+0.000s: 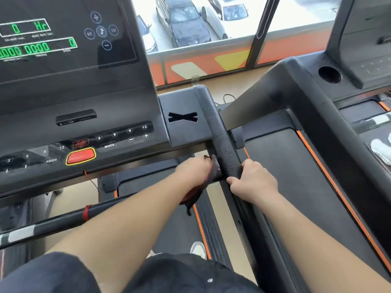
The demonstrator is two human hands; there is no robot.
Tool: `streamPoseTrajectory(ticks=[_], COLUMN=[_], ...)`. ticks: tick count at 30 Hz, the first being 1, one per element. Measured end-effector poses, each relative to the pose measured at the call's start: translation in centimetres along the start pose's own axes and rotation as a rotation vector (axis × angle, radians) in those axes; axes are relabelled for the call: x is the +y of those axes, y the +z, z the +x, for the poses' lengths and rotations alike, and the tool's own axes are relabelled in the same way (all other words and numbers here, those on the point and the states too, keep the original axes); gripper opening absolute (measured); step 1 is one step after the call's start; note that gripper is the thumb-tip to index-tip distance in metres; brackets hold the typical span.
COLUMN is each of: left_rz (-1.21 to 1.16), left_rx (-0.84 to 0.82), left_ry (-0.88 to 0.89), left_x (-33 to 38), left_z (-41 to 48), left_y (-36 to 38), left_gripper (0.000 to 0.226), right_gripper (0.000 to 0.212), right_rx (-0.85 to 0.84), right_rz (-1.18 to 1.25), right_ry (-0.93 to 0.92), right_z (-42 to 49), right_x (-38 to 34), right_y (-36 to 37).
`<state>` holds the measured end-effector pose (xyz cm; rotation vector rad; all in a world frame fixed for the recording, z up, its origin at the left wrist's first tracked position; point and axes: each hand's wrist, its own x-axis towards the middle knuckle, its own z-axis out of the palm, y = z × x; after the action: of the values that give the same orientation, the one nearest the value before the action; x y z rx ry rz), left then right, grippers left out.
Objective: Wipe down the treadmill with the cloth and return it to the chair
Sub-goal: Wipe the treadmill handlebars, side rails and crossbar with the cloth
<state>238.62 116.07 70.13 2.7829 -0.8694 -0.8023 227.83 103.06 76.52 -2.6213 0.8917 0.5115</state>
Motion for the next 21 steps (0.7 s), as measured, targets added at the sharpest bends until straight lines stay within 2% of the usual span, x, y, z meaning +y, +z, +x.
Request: streamPoseTrajectory(ticks=[2,5,7,9,11,13,15,17,19,21], left_rz=[-0.017,0.056,0.148,0.169,-0.01,-0.262,-0.334,-0.227,-0.222,-0.239], left_rx=[0.227,0.306,0.327,0.237,0.139,0.022,0.004,0.137,0.391,0.528], left_ry=[-0.053,-0.014,0.032,0.109,0.165,0.083,0.038,0.049,0.134,0.209], left_x=[2.1,3.3,2.1,1.0,0.1,-1.1,-1.5,-1.3,-1.5,-2.7], left_z=[-2.6,-5.9,-4.9,-3.9,-3.2,-2.9,-3.2,-4.4,-6.8,-8.8], left_y=[2.3,5.4,5.0,3.1,1.3,-0.3,-0.6,0.3,2.2,4.8], left_gripper=[0.028,0.056,0.057,0.047,0.043,0.044,0.042,0.031,0.02,0.035], right_gripper=[0.054,0.054,0.056,0.056,0.054,0.049,0.044,0.044,0.053,0.055], right_rx=[0.006,0.015,0.007,0.008,0.027,0.051,0.082,0.111,0.18,0.291], right_rz=[0.004,0.01,0.006,0.013,0.034,0.059,0.065,0.049,0.066,0.194], right_ry=[-0.001,0.005,0.009,0.012,0.021,0.014,-0.005,-0.038,-0.105,-0.21], right_z=[0.1,0.3,0.4,0.3,0.0,-0.5,-1.2,-1.6,-2.1,-2.6], right_x=[-0.1,0.0,0.0,0.1,0.1,0.1,0.2,0.6,1.1,1.2], right_y=[0.1,0.1,0.0,0.1,0.4,1.0,1.4,1.6,1.9,2.4])
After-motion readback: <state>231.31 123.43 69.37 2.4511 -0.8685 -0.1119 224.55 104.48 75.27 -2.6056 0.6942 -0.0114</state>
